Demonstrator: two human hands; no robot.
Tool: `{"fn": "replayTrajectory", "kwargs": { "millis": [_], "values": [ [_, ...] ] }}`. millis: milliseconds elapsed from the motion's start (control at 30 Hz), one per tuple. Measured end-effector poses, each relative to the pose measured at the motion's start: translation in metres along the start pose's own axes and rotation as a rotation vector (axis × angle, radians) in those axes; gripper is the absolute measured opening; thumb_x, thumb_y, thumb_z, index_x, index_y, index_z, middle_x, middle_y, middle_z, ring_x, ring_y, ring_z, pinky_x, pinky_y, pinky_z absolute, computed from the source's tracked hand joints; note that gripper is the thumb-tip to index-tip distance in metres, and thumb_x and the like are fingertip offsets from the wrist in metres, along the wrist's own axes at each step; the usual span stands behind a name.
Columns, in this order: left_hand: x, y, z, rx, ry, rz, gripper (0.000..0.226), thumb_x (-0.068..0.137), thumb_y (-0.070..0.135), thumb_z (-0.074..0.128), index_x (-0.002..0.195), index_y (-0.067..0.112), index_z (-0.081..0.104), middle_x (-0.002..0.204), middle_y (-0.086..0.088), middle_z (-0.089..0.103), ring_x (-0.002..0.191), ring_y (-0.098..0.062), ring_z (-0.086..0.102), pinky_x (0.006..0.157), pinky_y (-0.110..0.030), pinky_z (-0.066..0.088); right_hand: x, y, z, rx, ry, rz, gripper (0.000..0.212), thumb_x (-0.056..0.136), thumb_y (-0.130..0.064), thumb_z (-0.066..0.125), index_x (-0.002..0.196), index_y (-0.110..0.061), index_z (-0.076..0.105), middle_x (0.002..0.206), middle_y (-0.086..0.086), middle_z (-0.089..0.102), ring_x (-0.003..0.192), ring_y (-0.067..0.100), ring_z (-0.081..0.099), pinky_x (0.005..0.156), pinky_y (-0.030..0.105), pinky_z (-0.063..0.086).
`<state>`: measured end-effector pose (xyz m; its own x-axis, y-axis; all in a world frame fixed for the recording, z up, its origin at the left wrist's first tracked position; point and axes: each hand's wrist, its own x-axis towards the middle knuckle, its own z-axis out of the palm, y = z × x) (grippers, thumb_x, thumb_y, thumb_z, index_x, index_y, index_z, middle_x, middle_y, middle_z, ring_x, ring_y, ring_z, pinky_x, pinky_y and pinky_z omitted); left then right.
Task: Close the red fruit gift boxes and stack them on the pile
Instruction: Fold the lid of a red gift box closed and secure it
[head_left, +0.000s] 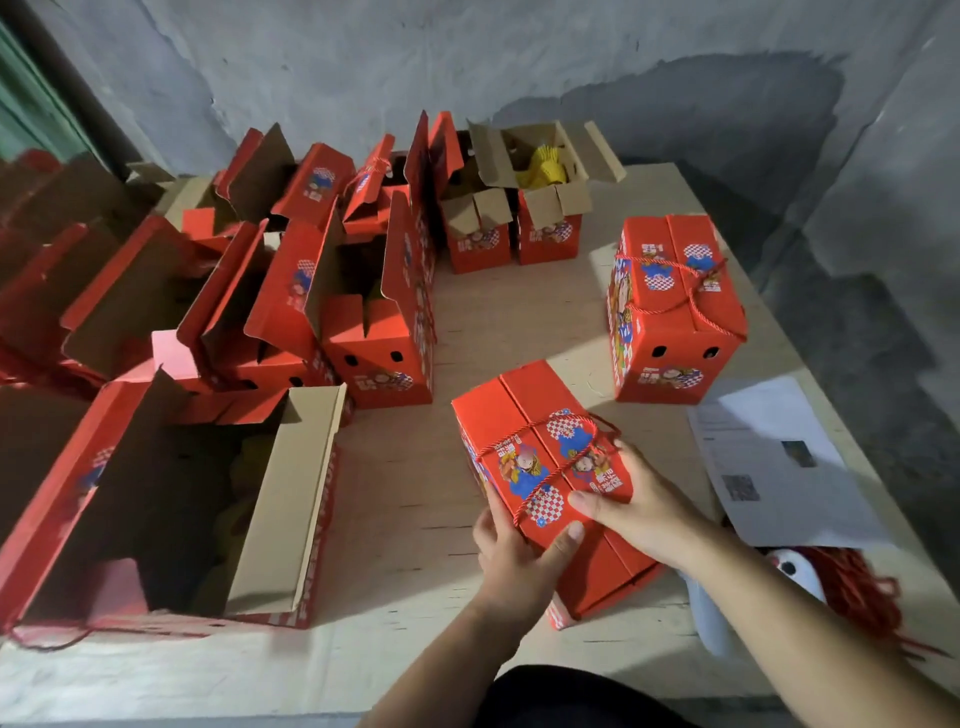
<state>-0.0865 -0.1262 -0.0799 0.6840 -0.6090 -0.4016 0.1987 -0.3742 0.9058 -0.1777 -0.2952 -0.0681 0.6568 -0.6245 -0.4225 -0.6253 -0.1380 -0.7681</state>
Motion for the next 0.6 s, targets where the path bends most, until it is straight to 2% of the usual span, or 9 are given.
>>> {"fn": "replayTrajectory", "kwargs": {
  "millis": [67, 100, 200, 267, 300, 367, 467, 533, 600],
  "values": [
    [0.009, -0.001, -0.001, 0.028, 0.020, -0.004, 0.118, 0.064, 0.071, 0.076, 0.159, 0.055, 0.007, 0.151, 0.002, 0.020, 0.142, -0.015, 0.020, 0.125, -0.049, 0.029, -0.002, -0.010, 0.007, -0.043, 0.040, -0.011, 0.079, 0.065, -0.085, 0.067, 0.132, -0.067, 0.030, 0.114, -0.042, 0.062, 0.111, 0.005, 0.064, 0.090, 0.031, 0.052],
    [0.015, -0.001, -0.004, 0.028, 0.022, 0.002, 0.116, 0.066, 0.071, 0.076, 0.159, 0.055, 0.009, 0.151, 0.003, 0.021, 0.143, -0.015, 0.021, 0.125, -0.049, 0.029, -0.002, -0.014, 0.011, -0.079, 0.070, -0.030, 0.079, 0.072, -0.082, 0.064, 0.138, -0.067, 0.024, 0.121, -0.041, 0.059, 0.113, 0.008, 0.062, 0.089, 0.030, 0.051],
    [0.030, 0.002, -0.016, 0.020, -0.001, 0.043, 0.109, 0.063, 0.073, 0.077, 0.156, 0.055, 0.022, 0.148, 0.004, 0.027, 0.144, -0.017, 0.026, 0.122, -0.050, 0.034, 0.002, -0.021, 0.025, -0.251, 0.153, -0.056, 0.083, 0.096, -0.063, 0.056, 0.162, -0.041, 0.011, 0.154, -0.004, 0.039, 0.134, 0.024, 0.052, 0.102, 0.041, 0.048],
    [0.035, 0.005, -0.023, -0.002, -0.020, 0.063, 0.105, 0.064, 0.069, 0.080, 0.154, 0.054, 0.029, 0.144, 0.006, 0.031, 0.143, -0.016, 0.030, 0.120, -0.049, 0.038, 0.006, -0.028, 0.021, -0.338, 0.132, -0.046, 0.078, 0.098, -0.059, 0.055, 0.161, -0.031, 0.018, 0.150, 0.004, 0.030, 0.137, 0.030, 0.046, 0.105, 0.044, 0.046],
    [0.037, 0.005, -0.026, 0.014, -0.006, 0.082, 0.104, 0.066, 0.068, 0.079, 0.156, 0.052, 0.029, 0.143, 0.007, 0.031, 0.144, -0.017, 0.031, 0.120, -0.049, 0.038, 0.008, -0.033, 0.014, -0.422, 0.126, -0.053, 0.074, 0.096, -0.061, 0.056, 0.156, -0.029, 0.027, 0.142, 0.003, 0.030, 0.133, 0.031, 0.047, 0.103, 0.044, 0.047],
    [0.037, 0.006, -0.029, 0.135, 0.119, 0.148, 0.109, 0.072, 0.071, 0.071, 0.163, 0.039, 0.020, 0.146, 0.011, 0.028, 0.149, -0.018, 0.023, 0.125, -0.047, 0.028, 0.013, -0.048, -0.005, -0.628, 0.232, -0.130, 0.062, 0.090, -0.066, 0.059, 0.137, -0.026, 0.048, 0.128, 0.001, 0.035, 0.121, 0.030, 0.050, 0.094, 0.042, 0.049],
    [0.038, 0.013, -0.033, 0.354, 0.284, 0.372, 0.096, 0.085, 0.072, 0.054, 0.162, 0.023, 0.024, 0.149, 0.018, 0.026, 0.145, -0.007, 0.018, 0.120, -0.024, 0.011, 0.023, -0.076, -0.017, -0.615, 0.436, -0.328, 0.064, 0.086, -0.070, 0.050, 0.129, -0.023, 0.058, 0.124, 0.005, 0.046, 0.115, 0.033, 0.052, 0.093, 0.043, 0.047],
    [0.043, 0.018, -0.032, 0.522, 0.257, 0.509, 0.081, 0.094, 0.063, 0.050, 0.159, 0.018, 0.033, 0.156, 0.008, 0.031, 0.147, -0.012, 0.022, 0.120, -0.019, 0.007, 0.034, -0.091, -0.007, -0.583, 0.358, -0.423, 0.072, 0.089, -0.070, 0.040, 0.143, -0.023, 0.051, 0.142, 0.006, 0.047, 0.128, 0.033, 0.050, 0.103, 0.045, 0.045],
    [0.051, 0.018, -0.030, 0.710, 0.175, 0.579, 0.073, 0.100, 0.056, 0.050, 0.159, 0.015, 0.036, 0.161, -0.004, 0.033, 0.149, -0.022, 0.022, 0.125, -0.029, 0.012, 0.055, -0.094, 0.009, -0.716, 0.157, -0.443, 0.081, 0.096, -0.073, 0.032, 0.160, -0.023, 0.030, 0.168, 0.003, 0.023, 0.150, 0.029, 0.030, 0.119, 0.045, 0.029]
  ]
}}
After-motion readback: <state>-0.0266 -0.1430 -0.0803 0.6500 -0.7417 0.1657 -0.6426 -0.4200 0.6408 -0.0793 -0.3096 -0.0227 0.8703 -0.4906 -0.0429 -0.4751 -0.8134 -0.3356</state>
